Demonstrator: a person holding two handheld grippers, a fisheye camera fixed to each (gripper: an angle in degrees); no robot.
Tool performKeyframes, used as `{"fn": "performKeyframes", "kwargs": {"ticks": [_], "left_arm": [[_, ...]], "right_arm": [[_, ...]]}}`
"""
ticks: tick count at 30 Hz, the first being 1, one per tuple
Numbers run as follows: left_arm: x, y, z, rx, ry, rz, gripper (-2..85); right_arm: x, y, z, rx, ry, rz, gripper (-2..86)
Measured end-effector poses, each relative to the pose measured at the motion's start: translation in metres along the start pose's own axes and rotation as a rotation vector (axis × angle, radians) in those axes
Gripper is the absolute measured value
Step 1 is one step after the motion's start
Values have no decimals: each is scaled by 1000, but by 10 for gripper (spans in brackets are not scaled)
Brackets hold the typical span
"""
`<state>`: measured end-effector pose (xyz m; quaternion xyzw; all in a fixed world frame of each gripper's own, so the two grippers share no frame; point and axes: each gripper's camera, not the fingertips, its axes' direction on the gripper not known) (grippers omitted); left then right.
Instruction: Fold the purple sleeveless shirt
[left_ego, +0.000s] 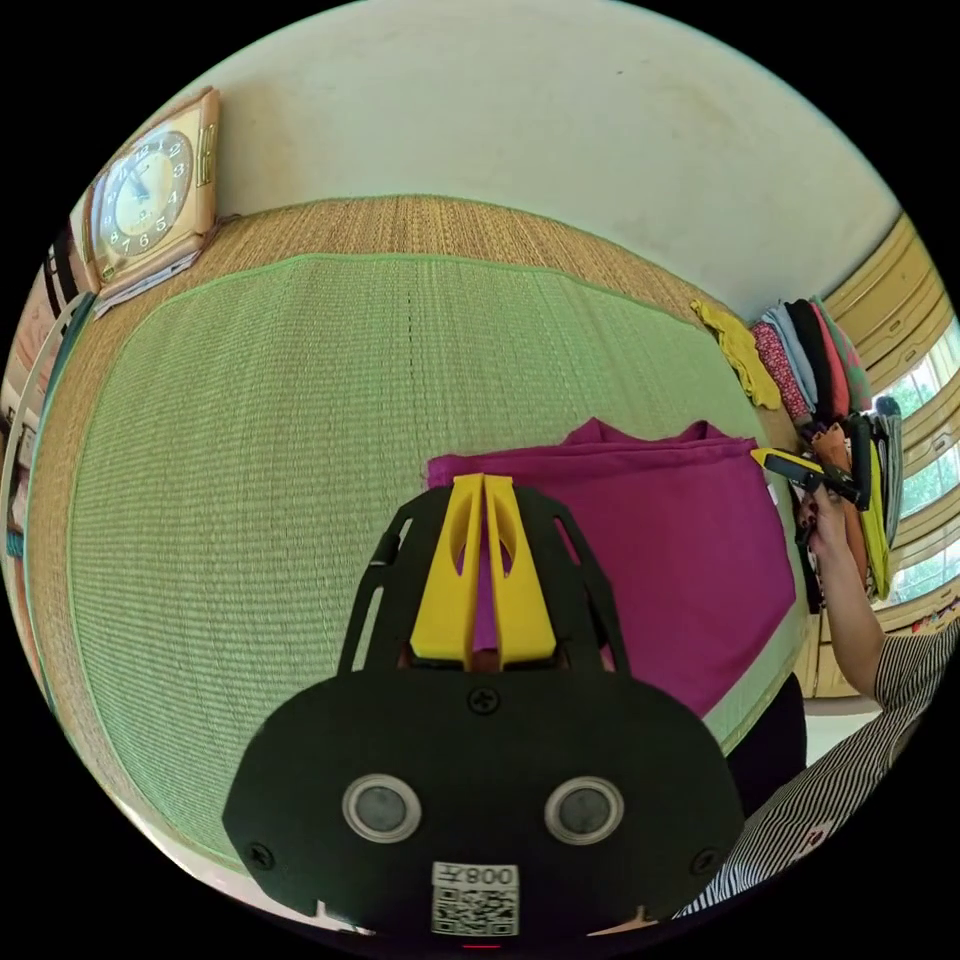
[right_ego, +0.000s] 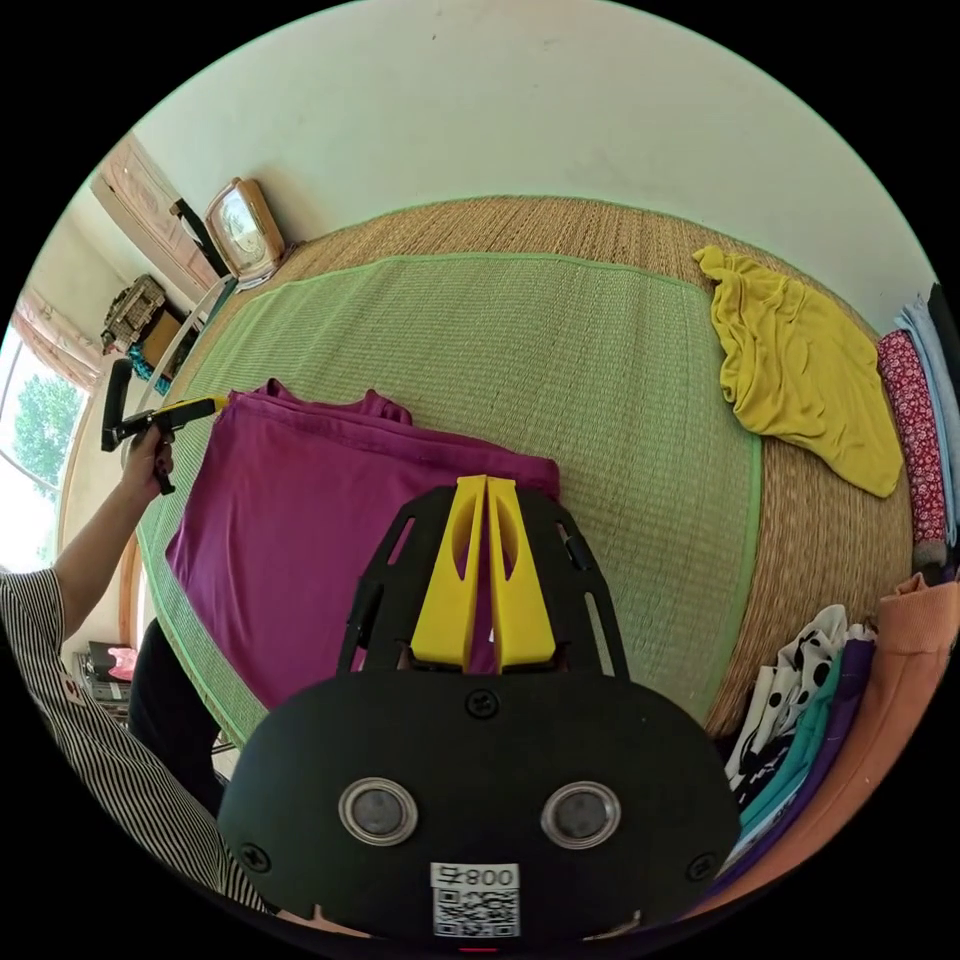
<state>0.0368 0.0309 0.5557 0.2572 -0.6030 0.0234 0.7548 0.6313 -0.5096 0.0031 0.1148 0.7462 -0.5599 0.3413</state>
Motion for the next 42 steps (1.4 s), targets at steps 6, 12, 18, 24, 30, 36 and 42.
{"fn": "performKeyframes", "kwargs": {"ticks": [6,12,18,24,30,36,42], "left_arm": [[-14,58,-25,36,105,-30,15],[-37,154,-34,-17,267,-144,63],[-51,198,-15,-86,371,-240,36],[-44,196,11,-162,362,-254,-1],[-35,203,12,-138,380,-282,-5],[-17,211,8,-127,332,-256,-5],[0,230,34,-170,297,-316,-2]], "right_arm": [[7,46,-26,30,-75,-1,8],[29,154,-48,-12,-180,128,30],[59,220,-37,-41,-305,282,62],[72,226,-3,-117,-357,323,34],[81,225,-3,-133,-363,296,11],[85,239,-11,-137,-392,283,6],[90,260,18,-188,-431,349,6]]}}
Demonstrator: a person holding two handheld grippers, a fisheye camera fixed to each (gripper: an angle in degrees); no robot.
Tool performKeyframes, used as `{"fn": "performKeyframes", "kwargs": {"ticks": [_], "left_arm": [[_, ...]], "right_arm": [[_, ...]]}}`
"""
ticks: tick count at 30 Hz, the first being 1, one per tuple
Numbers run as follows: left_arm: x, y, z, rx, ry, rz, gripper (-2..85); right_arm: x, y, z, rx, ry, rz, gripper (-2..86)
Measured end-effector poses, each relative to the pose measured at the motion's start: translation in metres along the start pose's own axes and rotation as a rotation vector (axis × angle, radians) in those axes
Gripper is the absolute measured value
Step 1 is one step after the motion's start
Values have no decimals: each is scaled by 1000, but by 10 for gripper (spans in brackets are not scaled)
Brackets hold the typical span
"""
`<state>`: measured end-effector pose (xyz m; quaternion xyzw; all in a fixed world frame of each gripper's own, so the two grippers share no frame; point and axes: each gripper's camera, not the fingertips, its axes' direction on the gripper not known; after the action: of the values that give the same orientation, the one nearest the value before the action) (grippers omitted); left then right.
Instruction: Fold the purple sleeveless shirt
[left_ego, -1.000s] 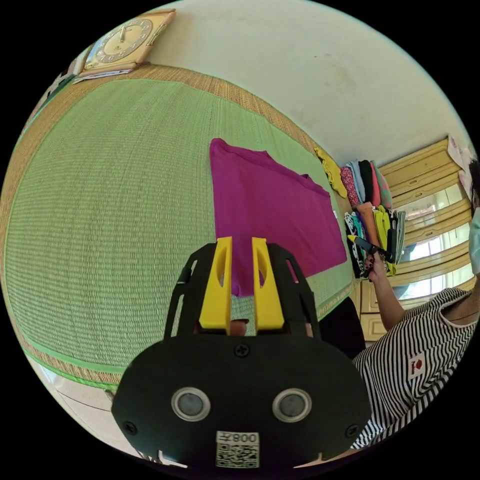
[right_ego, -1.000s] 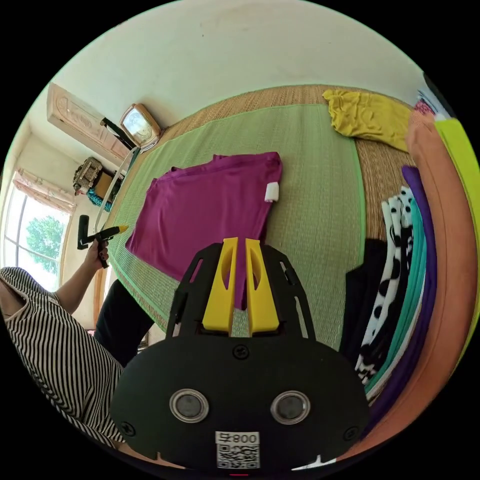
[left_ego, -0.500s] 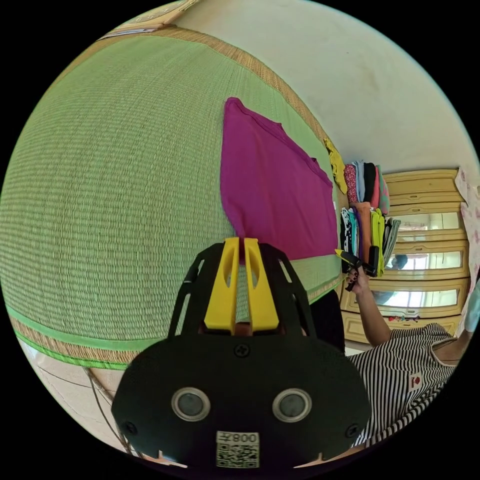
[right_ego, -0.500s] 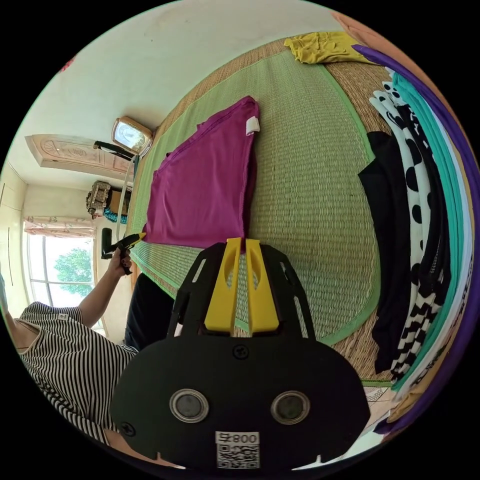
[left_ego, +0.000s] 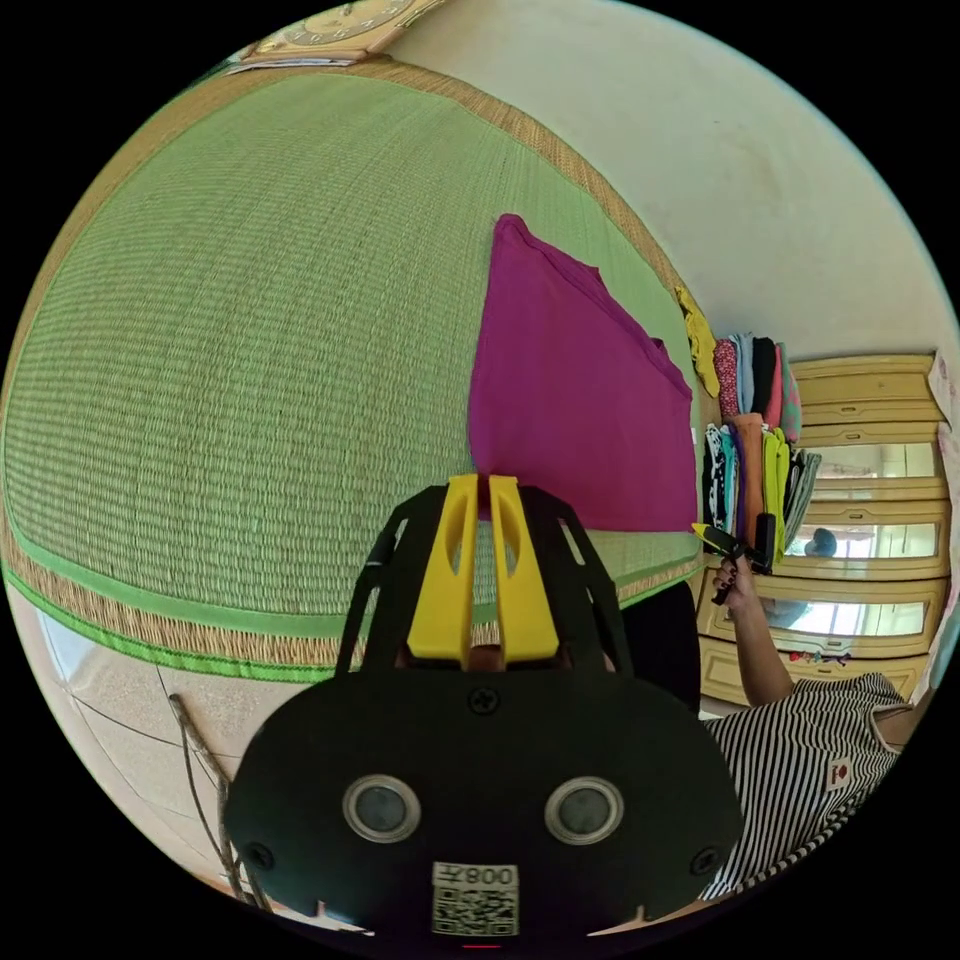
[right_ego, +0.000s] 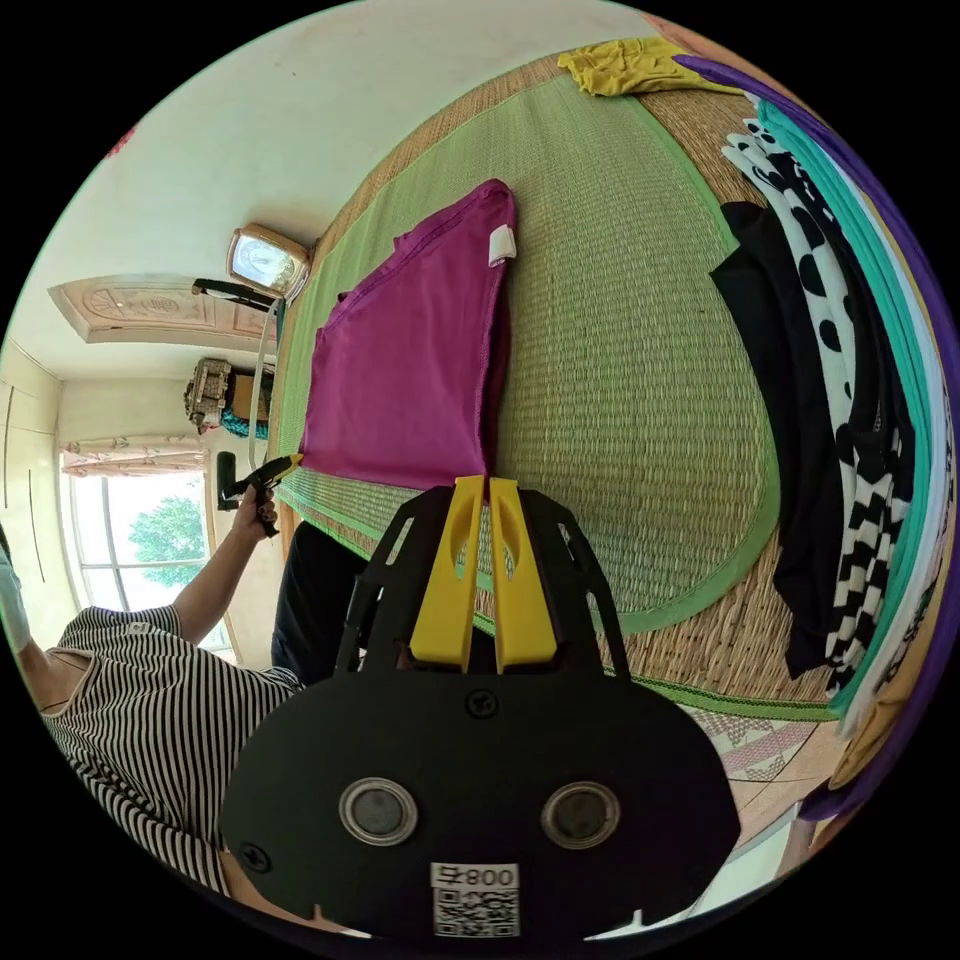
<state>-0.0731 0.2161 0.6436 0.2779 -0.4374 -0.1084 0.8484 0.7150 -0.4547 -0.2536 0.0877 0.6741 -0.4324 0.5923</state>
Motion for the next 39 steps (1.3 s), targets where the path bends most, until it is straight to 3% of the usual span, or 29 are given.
{"fn": "performKeyframes", "kwargs": {"ticks": [9,17,26,30,39], "left_arm": [[51,39,16,103,-25,12,11],[281,54,140,-96,56,673,58],[461,72,265,-155,-204,1085,60],[480,70,296,-170,-263,1076,27],[471,48,293,-65,-56,825,12]], "right_arm": [[9,3,-1,39,-43,-4,5],[0,4,-11,99,-112,-40,5],[-17,-5,-17,112,-164,-127,3],[-15,-13,-8,86,-136,-135,3],[19,-29,-13,208,-177,-61,17]]}}
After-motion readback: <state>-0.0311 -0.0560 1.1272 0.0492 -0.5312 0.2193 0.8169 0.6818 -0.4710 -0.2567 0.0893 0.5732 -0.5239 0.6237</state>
